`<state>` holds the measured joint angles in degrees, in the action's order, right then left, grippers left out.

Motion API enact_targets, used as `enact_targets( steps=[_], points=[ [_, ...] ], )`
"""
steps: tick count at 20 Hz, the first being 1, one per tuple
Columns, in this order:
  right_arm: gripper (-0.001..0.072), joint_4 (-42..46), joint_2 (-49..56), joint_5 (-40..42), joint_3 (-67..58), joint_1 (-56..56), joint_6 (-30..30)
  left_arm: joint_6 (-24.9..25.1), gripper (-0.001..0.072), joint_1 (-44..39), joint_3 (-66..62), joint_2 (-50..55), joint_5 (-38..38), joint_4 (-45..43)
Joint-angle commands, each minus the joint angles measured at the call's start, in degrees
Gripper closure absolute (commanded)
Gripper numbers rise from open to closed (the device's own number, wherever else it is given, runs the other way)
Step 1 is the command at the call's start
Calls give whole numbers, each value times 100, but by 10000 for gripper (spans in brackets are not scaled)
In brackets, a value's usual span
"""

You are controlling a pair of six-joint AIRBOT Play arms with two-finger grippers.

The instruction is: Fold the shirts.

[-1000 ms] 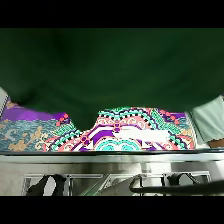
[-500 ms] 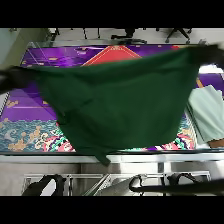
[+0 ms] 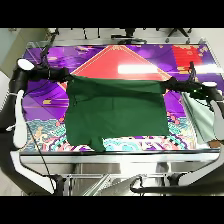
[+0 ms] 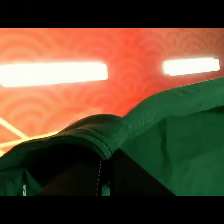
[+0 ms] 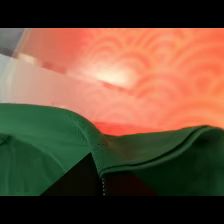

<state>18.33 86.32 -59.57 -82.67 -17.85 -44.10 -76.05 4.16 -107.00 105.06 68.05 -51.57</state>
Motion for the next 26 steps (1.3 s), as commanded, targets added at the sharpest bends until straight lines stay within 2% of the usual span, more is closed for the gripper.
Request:
enact_targets(
  steps=[1, 4, 7, 12, 16, 17, 18, 19, 21, 23, 24, 26],
  points=[
    [699, 20, 474, 17, -431, 11, -4, -319, 678, 33, -1220, 804, 557, 2],
    [698, 518, 479, -74, -511, 13, -7, -315, 678, 52, -732, 551, 579, -24],
    [698, 1086, 627, -131, -501, 116, -114, -356, 678, 9, -59, 459, 595, -505],
    [698, 1150, 774, 90, -503, 151, -109, -376, 678, 0, 866, 459, 597, -551],
    [697, 1143, 761, 105, -503, 151, -111, -560, 670, 0, 1104, 461, 706, -549],
    [655, 1143, 719, 28, -505, 151, -114, -564, 636, 20, 1078, 444, 782, -546],
    [493, 1150, 643, -133, -516, 129, -114, -608, 342, 61, 964, 446, 986, -549],
    [413, 1154, 492, -402, -516, 61, -114, -850, 89, 144, 800, 446, 1285, -588],
    [413, 1488, 57, -951, -516, -184, -306, -1095, 67, 376, 413, 424, 2243, -588],
    [411, 2369, -431, -1357, -501, -474, -883, -1189, 67, 560, 570, 136, 2914, -590],
    [411, 2675, -688, -1558, -417, -647, -1045, -1178, 67, 625, 918, -160, 2946, -599],
    [412, 2686, -1152, -1759, 28, -968, -1082, -1045, 67, 772, 2000, -951, 2734, -601]
  ],
)
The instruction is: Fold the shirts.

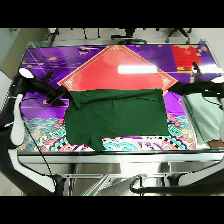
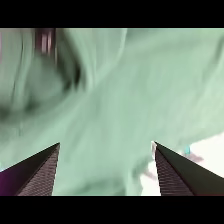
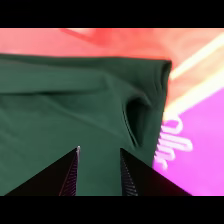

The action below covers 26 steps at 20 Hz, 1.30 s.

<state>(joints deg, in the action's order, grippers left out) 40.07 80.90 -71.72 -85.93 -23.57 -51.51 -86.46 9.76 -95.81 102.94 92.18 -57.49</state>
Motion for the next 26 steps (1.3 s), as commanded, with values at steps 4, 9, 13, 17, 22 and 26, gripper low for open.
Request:
enact_targets(
  steps=[4, 9, 13, 17, 22, 26],
  points=[
    [405, 514, -1458, -514, 1703, -802, -339, -2, 67, 413, 3692, -2426, -221, -129],
    [233, 481, -1770, -372, 2872, -791, -339, 48, 67, 199, 6201, -3633, -1471, -138],
    [234, 479, -1766, -302, 3383, -776, -313, 48, 67, -212, 6878, -3825, -2957, -26],
    [234, 479, -1766, -59, 3683, -774, -297, 518, 68, -542, 6883, -3285, -3563, 935],
    [234, 505, -1631, -52, 3866, -774, -299, 988, 676, -466, 5930, -2704, -2841, 1095],
    [239, 538, -1421, -125, 4105, -730, -321, 994, 676, -461, 5027, -2874, -1967, 1051]
  ],
)
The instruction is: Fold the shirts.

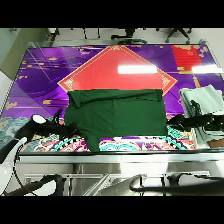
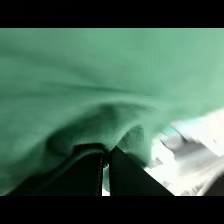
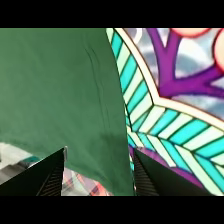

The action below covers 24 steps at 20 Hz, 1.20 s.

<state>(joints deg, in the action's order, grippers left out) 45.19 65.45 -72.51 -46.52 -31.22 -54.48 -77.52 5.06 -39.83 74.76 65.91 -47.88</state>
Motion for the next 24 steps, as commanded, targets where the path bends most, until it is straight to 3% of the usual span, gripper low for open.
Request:
enact_targets(
  steps=[1, 3, 6, 7, 9, 12, 15, 20, 24],
  points=[
    [239, 26, 164, -37, 245, 109, -22, 101, 676, 2, -730, -144, 811, 96],
    [256, 22, 249, -37, 345, 321, -24, 96, 676, 2, -968, -343, 1047, 87],
    [646, -138, 289, -138, 334, 767, -17, 87, 676, 4, -1108, -542, 1215, 87],
    [697, -144, 234, -190, 302, 859, -22, 79, 676, 9, -1108, -584, 1360, 35],
    [697, 26, 7, -348, 192, 804, -203, -114, 677, 9, -1108, -601, 1836, -461],
    [698, 1016, -520, -494, 122, 468, -1064, -575, 677, 11, -1108, -601, 2559, -1714],
    [698, 1237, -1014, -555, 122, 262, -1410, -719, 677, 9, -1115, -599, 2660, -2406],
    [698, -494, -1134, -114, -352, 315, -498, -693, 676, -111, -1980, -236, 2218, -2100],
    [697, -1064, -450, 719, -1088, 750, -79, -697, 677, -369, -3783, 780, 2122, -1838]
  ],
)
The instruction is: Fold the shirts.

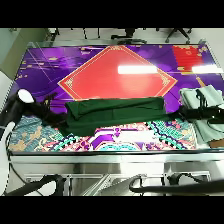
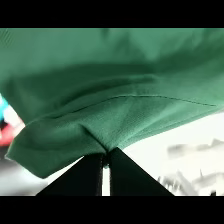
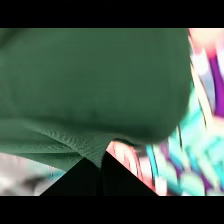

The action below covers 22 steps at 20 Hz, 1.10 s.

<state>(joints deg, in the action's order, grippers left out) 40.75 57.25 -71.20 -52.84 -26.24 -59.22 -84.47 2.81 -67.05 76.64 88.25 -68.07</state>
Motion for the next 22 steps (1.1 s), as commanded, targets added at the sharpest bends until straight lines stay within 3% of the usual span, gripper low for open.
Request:
enact_targets(
  steps=[1, 6, 10, 11, 12, 13, 14, 16, 22],
  points=[
    [697, -654, 623, 778, -645, 407, 400, -2, 677, -205, -1508, 896, -151, 184],
    [696, -649, 1956, 1657, -1515, 988, 702, -2, 676, -238, -3132, 2586, -225, 216],
    [682, -595, 2396, 1740, -1801, 975, 907, -4, 670, -367, -4011, 3674, -227, 219],
    [524, -459, 2358, 1720, -1895, 946, 918, -4, 586, -367, -4253, 3862, -52, 223],
    [359, -223, 2284, 1644, -2039, 903, 911, -15, 167, -372, -4509, 4011, 175, 225],
    [337, 83, 2192, 1550, -2168, 852, 907, -96, 18, -372, -4752, 4092, 385, 225],
    [323, 455, 2090, 1526, -2258, 828, 813, -96, 18, -358, -4977, 4122, 544, 223],
    [120, 1001, 1998, 1578, -2282, 802, 509, -111, 18, -323, -5224, 4041, 662, 225],
    [118, 802, 2507, 1176, -2277, 992, 435, -111, 18, -326, -4503, 3296, 321, 236]
  ],
)
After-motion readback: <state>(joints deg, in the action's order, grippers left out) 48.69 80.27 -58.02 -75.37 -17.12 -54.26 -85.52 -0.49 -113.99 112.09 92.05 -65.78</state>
